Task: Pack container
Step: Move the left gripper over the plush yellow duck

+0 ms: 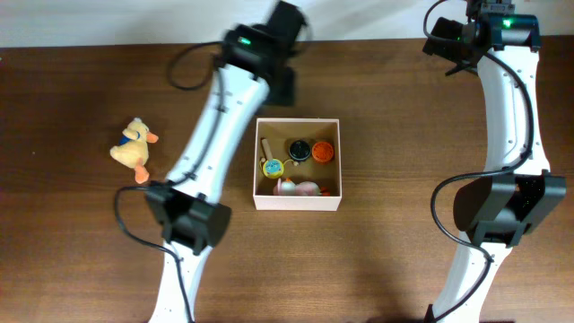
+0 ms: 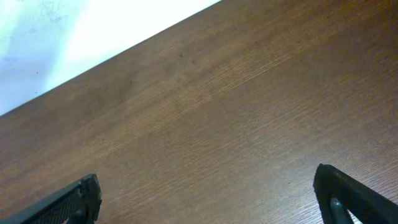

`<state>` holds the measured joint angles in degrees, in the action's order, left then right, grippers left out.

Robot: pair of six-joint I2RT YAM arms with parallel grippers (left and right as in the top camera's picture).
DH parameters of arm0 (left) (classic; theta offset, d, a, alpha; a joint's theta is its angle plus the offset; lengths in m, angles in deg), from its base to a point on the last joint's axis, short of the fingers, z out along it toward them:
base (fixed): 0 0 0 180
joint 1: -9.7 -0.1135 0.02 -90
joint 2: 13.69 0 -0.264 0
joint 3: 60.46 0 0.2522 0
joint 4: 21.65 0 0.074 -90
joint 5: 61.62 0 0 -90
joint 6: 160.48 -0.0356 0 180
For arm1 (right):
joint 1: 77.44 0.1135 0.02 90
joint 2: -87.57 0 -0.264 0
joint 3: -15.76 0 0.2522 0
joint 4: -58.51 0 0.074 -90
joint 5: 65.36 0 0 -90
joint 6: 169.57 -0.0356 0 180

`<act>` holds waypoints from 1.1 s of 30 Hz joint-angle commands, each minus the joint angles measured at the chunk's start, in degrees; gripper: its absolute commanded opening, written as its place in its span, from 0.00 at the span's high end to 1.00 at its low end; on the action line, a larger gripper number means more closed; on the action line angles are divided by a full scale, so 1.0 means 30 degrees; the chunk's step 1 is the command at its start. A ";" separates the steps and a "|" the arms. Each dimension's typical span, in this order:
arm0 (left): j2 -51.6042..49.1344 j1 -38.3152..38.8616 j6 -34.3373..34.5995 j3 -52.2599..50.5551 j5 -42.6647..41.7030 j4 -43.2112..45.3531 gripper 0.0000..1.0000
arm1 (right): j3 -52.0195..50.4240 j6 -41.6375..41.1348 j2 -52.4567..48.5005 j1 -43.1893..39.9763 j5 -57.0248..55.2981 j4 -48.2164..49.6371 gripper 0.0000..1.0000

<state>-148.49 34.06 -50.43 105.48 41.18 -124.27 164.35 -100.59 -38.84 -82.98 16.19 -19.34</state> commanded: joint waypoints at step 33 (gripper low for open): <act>-0.0102 -1.0491 -0.6856 -0.9588 0.0444 0.4648 0.20 | 0.0022 -0.0233 -0.0219 0.0087 0.0036 0.0007 0.01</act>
<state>-148.49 3.20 -69.47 78.09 42.88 -111.46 164.35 -100.61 -38.84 -82.98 16.19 -19.34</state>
